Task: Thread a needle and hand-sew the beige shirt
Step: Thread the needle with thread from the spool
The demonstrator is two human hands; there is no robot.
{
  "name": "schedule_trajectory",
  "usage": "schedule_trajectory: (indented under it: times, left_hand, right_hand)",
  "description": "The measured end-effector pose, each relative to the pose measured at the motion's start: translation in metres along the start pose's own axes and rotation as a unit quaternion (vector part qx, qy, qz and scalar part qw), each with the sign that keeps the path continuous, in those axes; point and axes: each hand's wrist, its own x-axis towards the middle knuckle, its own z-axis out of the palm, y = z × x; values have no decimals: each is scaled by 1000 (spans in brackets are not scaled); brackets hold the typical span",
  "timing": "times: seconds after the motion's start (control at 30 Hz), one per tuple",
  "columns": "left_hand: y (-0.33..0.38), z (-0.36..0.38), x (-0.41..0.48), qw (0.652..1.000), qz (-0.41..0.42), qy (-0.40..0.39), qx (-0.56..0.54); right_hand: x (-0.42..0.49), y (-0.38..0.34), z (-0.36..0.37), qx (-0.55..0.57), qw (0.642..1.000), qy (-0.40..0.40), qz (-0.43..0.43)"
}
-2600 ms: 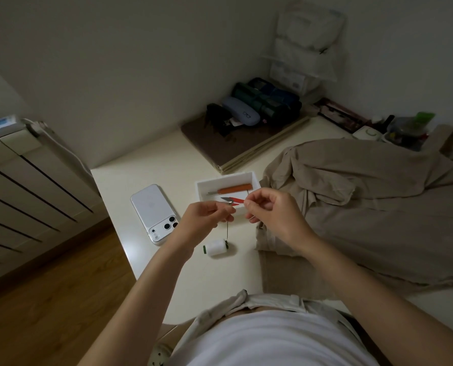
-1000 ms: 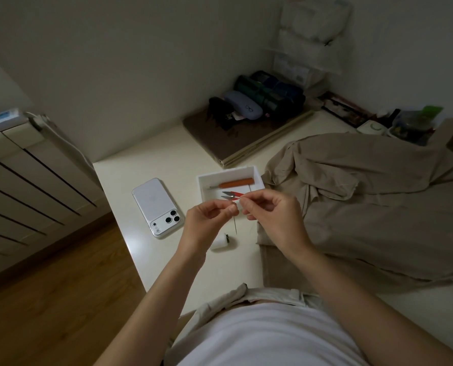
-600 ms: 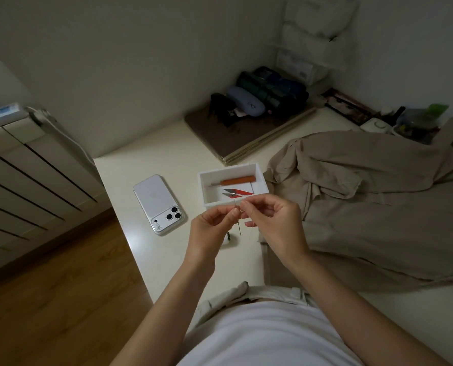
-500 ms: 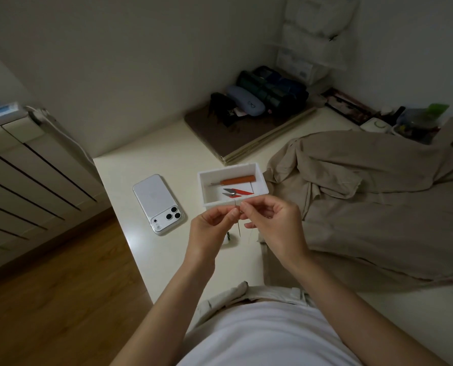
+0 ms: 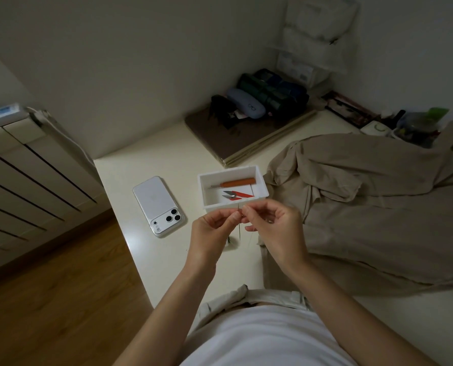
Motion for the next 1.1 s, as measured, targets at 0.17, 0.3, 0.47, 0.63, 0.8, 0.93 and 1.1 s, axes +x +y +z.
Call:
schedule_trajectory:
  times: [0.17,0.3,0.47,0.63,0.8,0.93,1.1]
  left_hand:
    - [1,1,-1,1000,6,-3,2]
    - [2,1,-1,1000,4,-7,-9]
    - [3,1,-2,1000,7,-10,-16]
    - [4,2,-2,1000,8,-8,-18]
    - [4,2,-2,1000,10,-10,-22]
    - [3,2,-2,1000,8,-8,-23]
    - [4,0,-2,1000,12,-8,-16]
  right_hand:
    - [-1,0,0,8,1000,9,-9]
    - [-1,1,1,14,1000,16,-14]
    - [-1,1,1,11,1000,20,-20]
    - [0,2,1,12,999,25,-17]
    - [-1,1,0,12,1000,24,-14]
    - [-1,1,0,11,1000,22,-16]
    - [-1,1,0,10,1000,21,-18]
